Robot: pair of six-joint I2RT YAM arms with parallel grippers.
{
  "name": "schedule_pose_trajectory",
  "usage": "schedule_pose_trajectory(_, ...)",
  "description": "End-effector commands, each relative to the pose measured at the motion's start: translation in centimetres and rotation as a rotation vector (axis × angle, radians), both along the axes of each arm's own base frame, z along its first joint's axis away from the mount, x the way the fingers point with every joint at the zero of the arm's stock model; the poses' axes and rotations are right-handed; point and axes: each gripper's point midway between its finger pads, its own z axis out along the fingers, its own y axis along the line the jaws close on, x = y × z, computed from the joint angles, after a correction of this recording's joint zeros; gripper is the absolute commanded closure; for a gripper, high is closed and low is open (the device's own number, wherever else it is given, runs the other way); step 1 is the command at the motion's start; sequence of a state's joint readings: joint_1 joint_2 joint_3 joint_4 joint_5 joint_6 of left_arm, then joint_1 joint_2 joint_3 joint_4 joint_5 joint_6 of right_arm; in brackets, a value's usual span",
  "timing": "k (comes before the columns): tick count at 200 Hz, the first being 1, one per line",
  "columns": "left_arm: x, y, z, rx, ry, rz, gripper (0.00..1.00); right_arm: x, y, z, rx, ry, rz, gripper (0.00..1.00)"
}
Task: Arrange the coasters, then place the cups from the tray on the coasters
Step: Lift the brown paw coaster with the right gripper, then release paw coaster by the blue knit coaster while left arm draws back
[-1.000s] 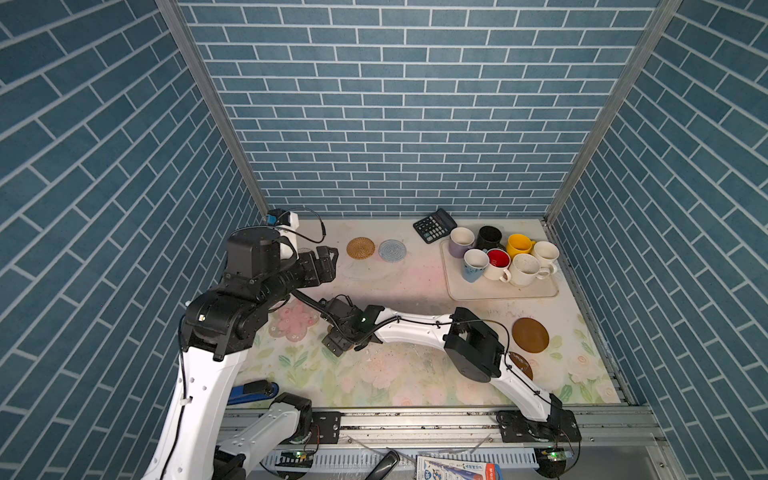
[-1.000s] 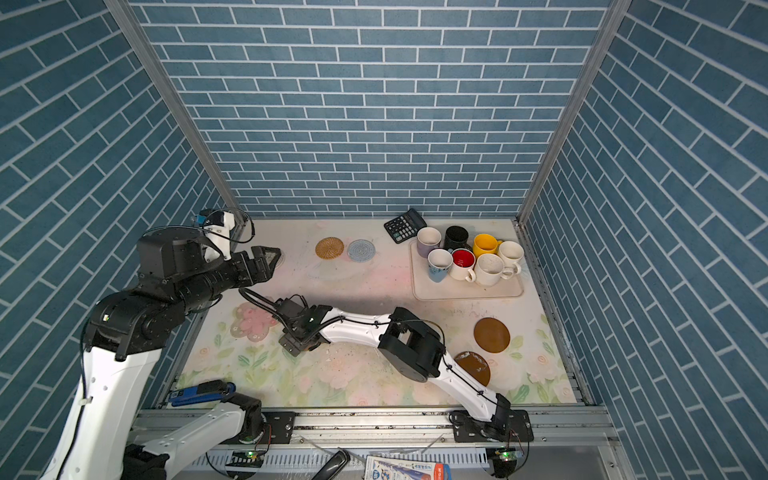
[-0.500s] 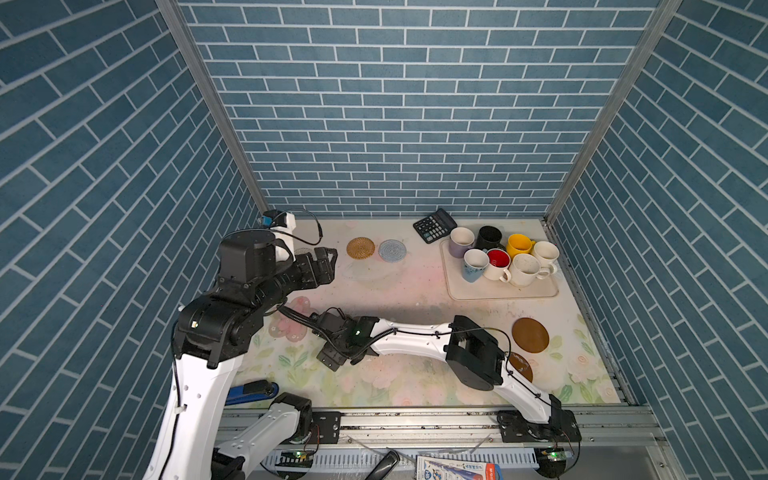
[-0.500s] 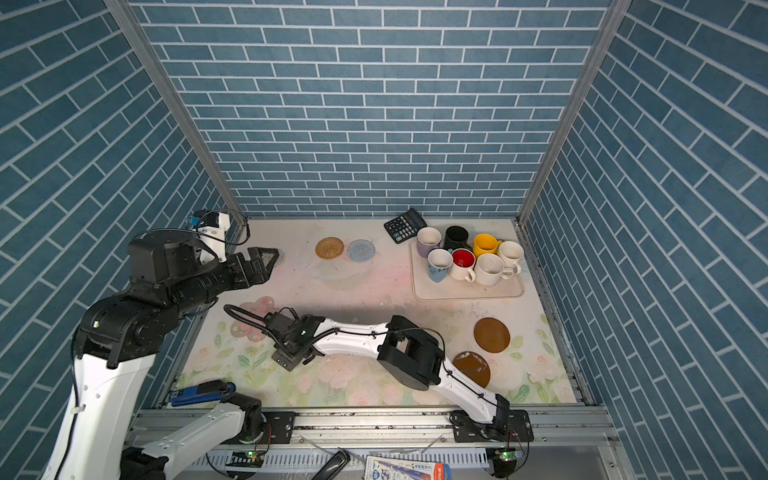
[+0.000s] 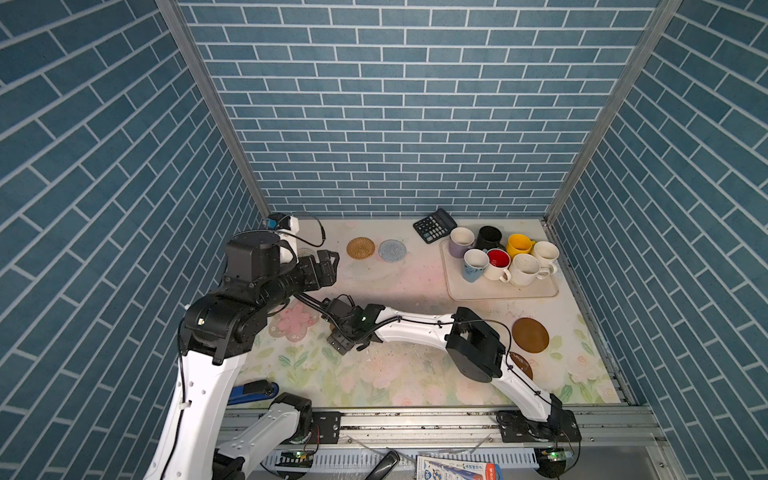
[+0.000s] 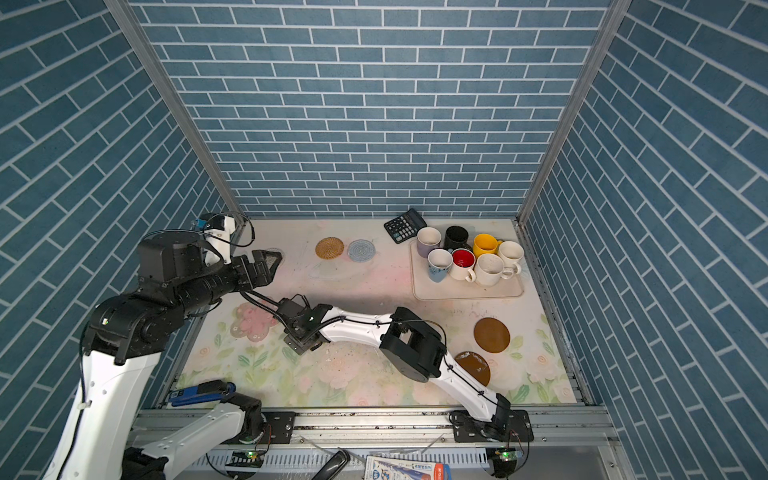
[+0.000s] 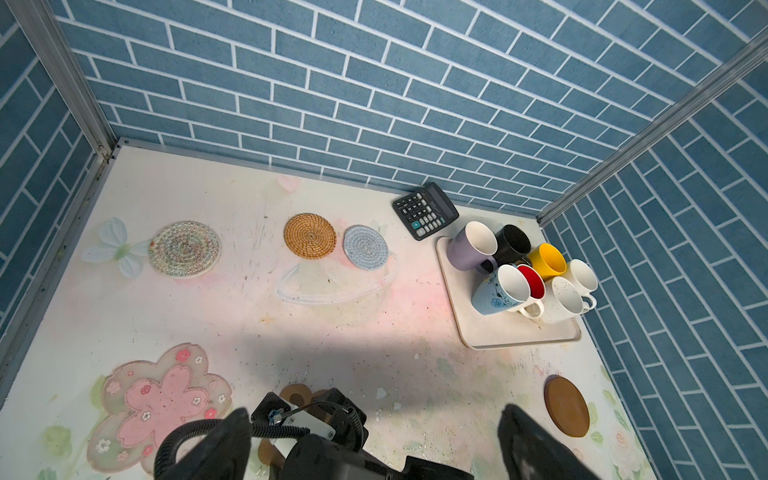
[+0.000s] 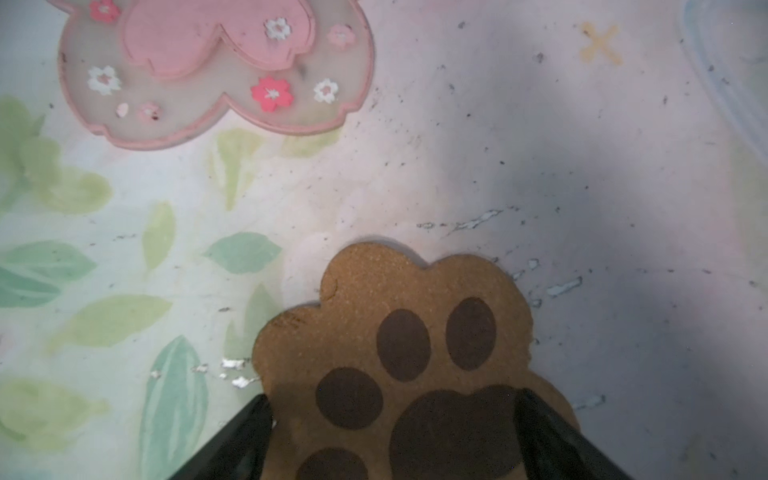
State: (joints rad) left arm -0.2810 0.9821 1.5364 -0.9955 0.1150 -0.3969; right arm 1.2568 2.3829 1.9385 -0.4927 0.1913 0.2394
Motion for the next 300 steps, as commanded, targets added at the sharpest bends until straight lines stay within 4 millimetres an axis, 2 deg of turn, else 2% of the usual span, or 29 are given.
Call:
schedule_pose_trajectory(1,0.5,-0.1,-0.2,-0.003,-0.002,0.002,0.06,0.4,-0.5,-1.3,-0.033,0.005,-0.024,0.09)
schedule_pose_trajectory(46,0.7,-0.1,-0.4,-0.002,0.001,0.002,0.06,0.3,-0.3,-1.4,-0.027,0.009,-0.018,0.05)
schedule_pose_trajectory(68,0.7,-0.1,-0.4,0.002,0.002,0.004,0.06,0.6,-1.2,-2.2,-0.069,-0.008,-0.028,0.06)
schedule_pose_trajectory(95,0.6,0.0,-0.9,0.006,0.013,0.005,0.06,2.0,-3.0,-3.1,-0.059,0.039,-0.112,0.11)
schedule_pose_trajectory(113,0.7,-0.1,-1.0,0.006,0.016,0.004,0.06,3.0,-4.1,-3.0,-0.03,0.071,-0.158,0.14)
schedule_pose_trajectory(138,0.9,-0.2,-1.3,0.003,0.019,0.002,0.06,4.6,-5.9,-2.8,-0.035,0.075,-0.202,0.16)
schedule_pose_trajectory(187,2.3,-0.6,-2.7,0.0,0.036,0.006,0.06,7.7,-9.5,-3.6,-0.043,0.118,-0.288,0.19)
schedule_pose_trajectory(251,5.1,-0.7,-5.4,0.012,0.051,0.049,0.06,12.1,-13.2,-4.2,-0.01,0.171,-0.384,0.19)
schedule_pose_trajectory(300,5.9,-0.3,-8.4,0.021,0.073,0.086,0.06,15.5,-14.5,-4.3,0.007,0.182,-0.409,0.18)
